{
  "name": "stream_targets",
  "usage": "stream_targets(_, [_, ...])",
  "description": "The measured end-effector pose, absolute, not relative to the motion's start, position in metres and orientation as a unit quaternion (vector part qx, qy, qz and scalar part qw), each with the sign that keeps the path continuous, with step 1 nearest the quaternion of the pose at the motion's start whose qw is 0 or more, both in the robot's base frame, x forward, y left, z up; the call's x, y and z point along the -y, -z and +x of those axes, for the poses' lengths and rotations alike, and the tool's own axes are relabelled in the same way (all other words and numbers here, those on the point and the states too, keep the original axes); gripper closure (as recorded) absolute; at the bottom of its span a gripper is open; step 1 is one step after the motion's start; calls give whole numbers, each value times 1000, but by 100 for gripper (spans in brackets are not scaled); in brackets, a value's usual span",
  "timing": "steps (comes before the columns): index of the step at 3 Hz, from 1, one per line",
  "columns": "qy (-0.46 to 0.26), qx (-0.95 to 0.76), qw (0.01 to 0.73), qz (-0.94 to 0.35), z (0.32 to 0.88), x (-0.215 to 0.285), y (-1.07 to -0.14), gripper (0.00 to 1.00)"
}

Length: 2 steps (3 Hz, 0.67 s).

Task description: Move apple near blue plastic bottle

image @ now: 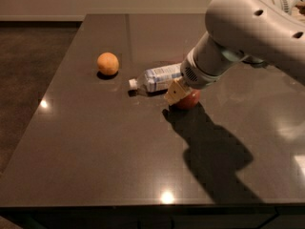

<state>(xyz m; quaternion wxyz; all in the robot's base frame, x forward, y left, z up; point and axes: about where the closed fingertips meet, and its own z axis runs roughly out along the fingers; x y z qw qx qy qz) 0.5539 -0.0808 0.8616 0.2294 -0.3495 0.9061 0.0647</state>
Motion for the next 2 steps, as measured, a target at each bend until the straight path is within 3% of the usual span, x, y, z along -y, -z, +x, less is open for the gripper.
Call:
stream_targets(1, [-67, -903, 242, -348, 557, 73, -864, 0])
stream_targets(2, [-68, -903, 243, -347, 557, 72, -864, 0])
